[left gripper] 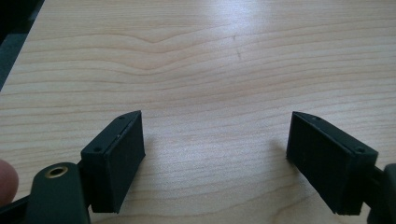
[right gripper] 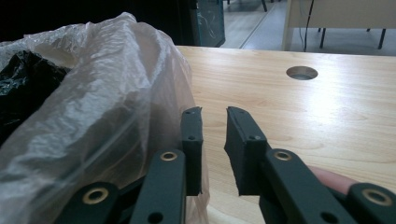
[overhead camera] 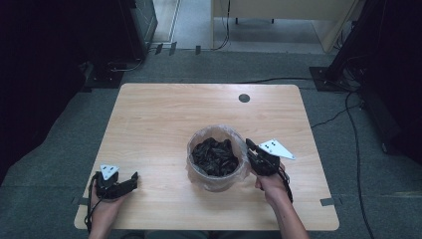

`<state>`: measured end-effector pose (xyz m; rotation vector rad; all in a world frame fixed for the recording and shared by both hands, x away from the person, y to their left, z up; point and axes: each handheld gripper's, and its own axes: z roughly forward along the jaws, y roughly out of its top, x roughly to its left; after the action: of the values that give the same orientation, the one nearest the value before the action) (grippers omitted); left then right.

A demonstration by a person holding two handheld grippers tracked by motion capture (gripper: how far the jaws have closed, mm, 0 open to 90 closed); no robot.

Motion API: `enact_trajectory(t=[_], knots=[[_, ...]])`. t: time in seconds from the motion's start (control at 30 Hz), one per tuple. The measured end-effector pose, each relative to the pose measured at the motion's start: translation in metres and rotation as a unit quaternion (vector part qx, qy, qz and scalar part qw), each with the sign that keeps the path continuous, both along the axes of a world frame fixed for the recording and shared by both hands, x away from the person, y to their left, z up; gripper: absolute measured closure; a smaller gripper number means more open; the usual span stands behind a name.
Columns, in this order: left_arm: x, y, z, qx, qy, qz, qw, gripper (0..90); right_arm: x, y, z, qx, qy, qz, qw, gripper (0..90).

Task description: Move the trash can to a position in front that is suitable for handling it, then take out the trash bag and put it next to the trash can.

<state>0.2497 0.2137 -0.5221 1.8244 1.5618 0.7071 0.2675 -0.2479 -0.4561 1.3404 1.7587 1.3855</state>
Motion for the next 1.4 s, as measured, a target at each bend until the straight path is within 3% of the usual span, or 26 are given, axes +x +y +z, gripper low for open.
enact_trajectory(t=[0.17, 0.27, 0.37, 0.5, 0.63, 0.77, 0.9, 1.03, 1.17, 1.23, 1.33, 1.4], knots=[[-0.003, -0.001, 0.001, 0.013, -0.007, 0.007, 0.9999, 19.1, -0.001, 0.001, 0.0, 0.007, 0.002, -0.002, 1.0, 76.6], [-0.008, -0.007, 0.008, -0.014, -0.022, 0.007, 0.9996, 22.9, -0.001, 0.001, 0.0, 0.005, 0.003, -0.002, 1.0, 76.7], [-0.015, -0.027, 0.014, -0.018, -0.036, -0.02, 0.999, 22.9, 0.0, 0.0, 0.001, 0.004, 0.002, -0.001, 1.0, 74.2], [-0.022, -0.06, 0.016, -0.024, -0.04, -0.062, 0.997, 22.8, -0.001, -0.005, 0.001, 0.007, 0.001, -0.01, 0.9999, 72.1], [-0.026, -0.09, 0.014, -0.031, -0.029, -0.074, 0.9964, 22.8, -0.003, -0.009, 0.002, 0.015, 0.003, -0.019, 0.9997, 72.0], [-0.032, -0.114, 0.014, -0.024, -0.033, -0.098, 0.9943, 22.8, -0.006, -0.009, 0.002, 0.015, 0.001, -0.017, 0.9997, 71.9], [-0.032, -0.135, 0.01, -0.012, -0.023, -0.119, 0.9925, 22.8, -0.006, -0.011, 0.001, 0.015, 0.004, -0.023, 0.9996, 71.8], [-0.028, -0.152, 0.009, 0.0, -0.024, -0.125, 0.9919, 22.1, -0.007, -0.013, 0.001, 0.016, 0.005, -0.029, 0.9994, 71.8], [-0.025, -0.164, 0.008, 0.013, -0.004, -0.134, 0.9909, 20.9, -0.011, -0.017, 0.001, 0.015, 0.007, -0.037, 0.9992, 71.5], [-0.024, -0.17, 0.008, 0.021, 0.003, -0.143, 0.9894, 20.9, -0.014, -0.021, 0.001, 0.014, 0.007, -0.053, 0.9985, 71.5], [-0.023, -0.174, 0.013, 0.023, -0.008, -0.14, 0.9898, 20.5, -0.021, -0.029, -0.002, 0.021, 0.01, -0.08, 0.9965, 71.4], [-0.022, -0.176, 0.017, 0.025, -0.015, -0.141, 0.9895, 22.1, -0.027, -0.034, -0.007, 0.009, 0.013, -0.092, 0.9957, 70.9]])
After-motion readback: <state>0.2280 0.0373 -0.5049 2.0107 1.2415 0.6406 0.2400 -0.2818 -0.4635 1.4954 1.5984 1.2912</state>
